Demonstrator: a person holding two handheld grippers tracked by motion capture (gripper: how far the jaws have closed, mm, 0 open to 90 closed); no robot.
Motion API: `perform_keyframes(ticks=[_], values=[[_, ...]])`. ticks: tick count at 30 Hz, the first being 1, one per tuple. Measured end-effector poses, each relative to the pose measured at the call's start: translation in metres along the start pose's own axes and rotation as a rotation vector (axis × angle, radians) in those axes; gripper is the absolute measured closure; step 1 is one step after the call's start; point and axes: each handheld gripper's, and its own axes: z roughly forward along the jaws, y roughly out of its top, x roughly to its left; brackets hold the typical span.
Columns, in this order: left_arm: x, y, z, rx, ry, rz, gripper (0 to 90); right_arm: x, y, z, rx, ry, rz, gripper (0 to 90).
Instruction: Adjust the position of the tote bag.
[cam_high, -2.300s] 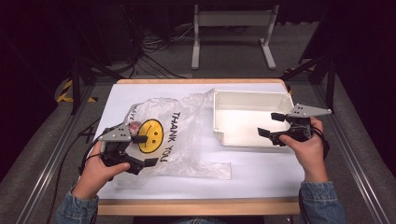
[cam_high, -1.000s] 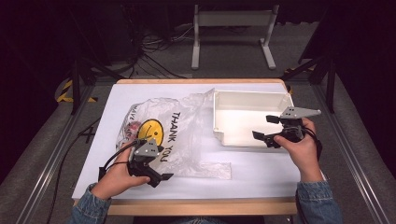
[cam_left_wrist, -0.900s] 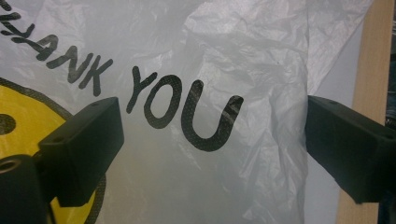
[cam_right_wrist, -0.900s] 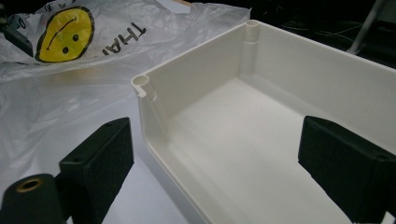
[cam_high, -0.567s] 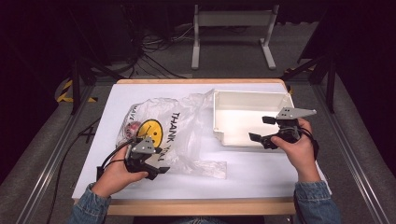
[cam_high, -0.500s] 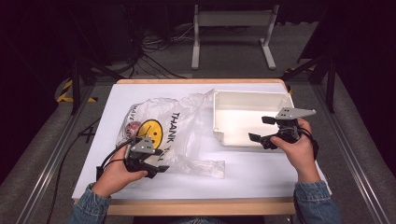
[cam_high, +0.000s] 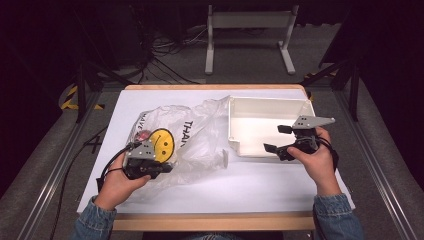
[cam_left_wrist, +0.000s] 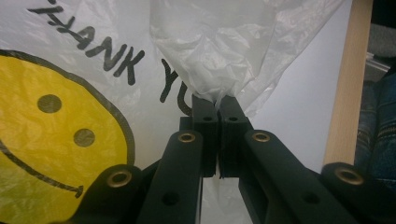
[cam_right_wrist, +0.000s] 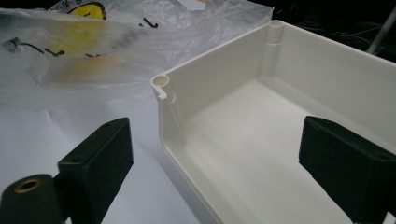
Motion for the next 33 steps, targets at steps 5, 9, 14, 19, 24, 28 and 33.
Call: perform_keyframes(ticks=[5, 9, 14, 19, 24, 28, 33], values=[[0.004, 0.000, -0.015, -0.050, 0.025, -0.014, 88.6, 0.004, 0.002, 0.003, 0.003, 0.007, -0.014, 10.0], [0.006, -0.001, -0.025, -0.086, 0.044, -0.022, 88.6, 0.005, 0.002, 0.005, 0.006, 0.010, -0.019, 10.0], [0.010, -0.003, -0.040, -0.123, 0.074, -0.030, 88.7, 0.011, 0.006, 0.005, -0.021, 0.009, -0.047, 10.6], [0.013, -0.008, -0.054, -0.163, 0.114, -0.046, 88.7, 0.016, 0.010, 0.008, -0.028, 0.028, -0.064, 10.6], [0.017, -0.016, -0.068, -0.205, 0.160, -0.074, 88.7, 0.021, 0.015, 0.015, -0.036, 0.038, -0.098, 11.2], [0.021, -0.023, -0.076, -0.225, 0.183, -0.100, 88.7, 0.026, 0.019, 0.019, -0.049, 0.052, -0.116, 11.5], [0.027, -0.031, -0.084, -0.255, 0.223, -0.129, 88.6, 0.035, 0.024, 0.026, -0.047, 0.079, -0.139, 11.5]])
